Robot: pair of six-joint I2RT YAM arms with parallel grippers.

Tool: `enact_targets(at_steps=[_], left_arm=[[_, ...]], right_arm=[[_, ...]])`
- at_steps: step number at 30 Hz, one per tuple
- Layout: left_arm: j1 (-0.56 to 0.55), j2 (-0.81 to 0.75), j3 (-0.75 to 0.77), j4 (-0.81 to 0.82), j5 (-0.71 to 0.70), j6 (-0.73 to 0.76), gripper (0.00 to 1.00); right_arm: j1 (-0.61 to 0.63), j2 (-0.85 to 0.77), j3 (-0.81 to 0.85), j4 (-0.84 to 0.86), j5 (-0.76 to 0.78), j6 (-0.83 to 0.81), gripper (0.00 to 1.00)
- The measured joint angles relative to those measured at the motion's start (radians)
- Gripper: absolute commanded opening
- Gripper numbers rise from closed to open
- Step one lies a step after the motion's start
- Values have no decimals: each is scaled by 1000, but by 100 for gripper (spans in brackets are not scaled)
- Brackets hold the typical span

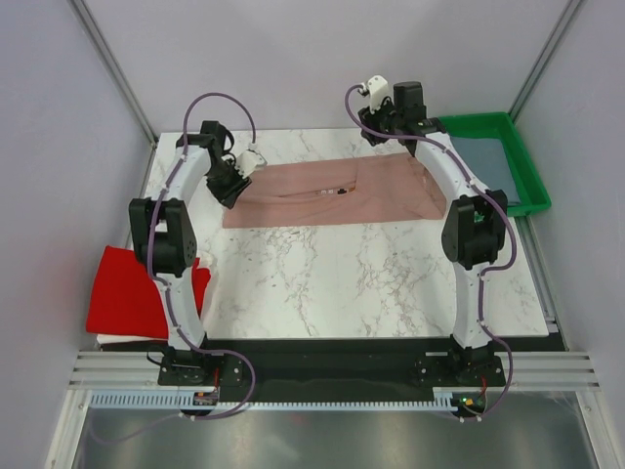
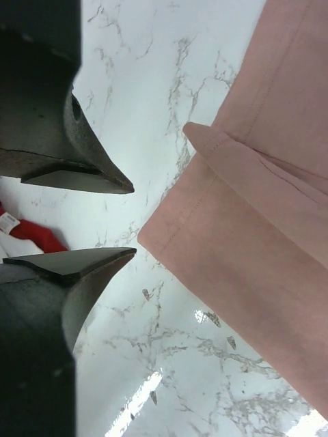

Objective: Fold and stack the t-shirts
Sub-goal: Fold the tshirt

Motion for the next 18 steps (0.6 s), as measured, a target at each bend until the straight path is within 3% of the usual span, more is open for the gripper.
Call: enact_targets(at_steps=[6,18], left_arm=[[-6,13,-32,0,-13,130,44],[-27,54,-86,-5,-23,181,45]], right_arm=[[0,-47,-71,19,-3,0,50],[0,-83,-147,-9,1,-23,50]])
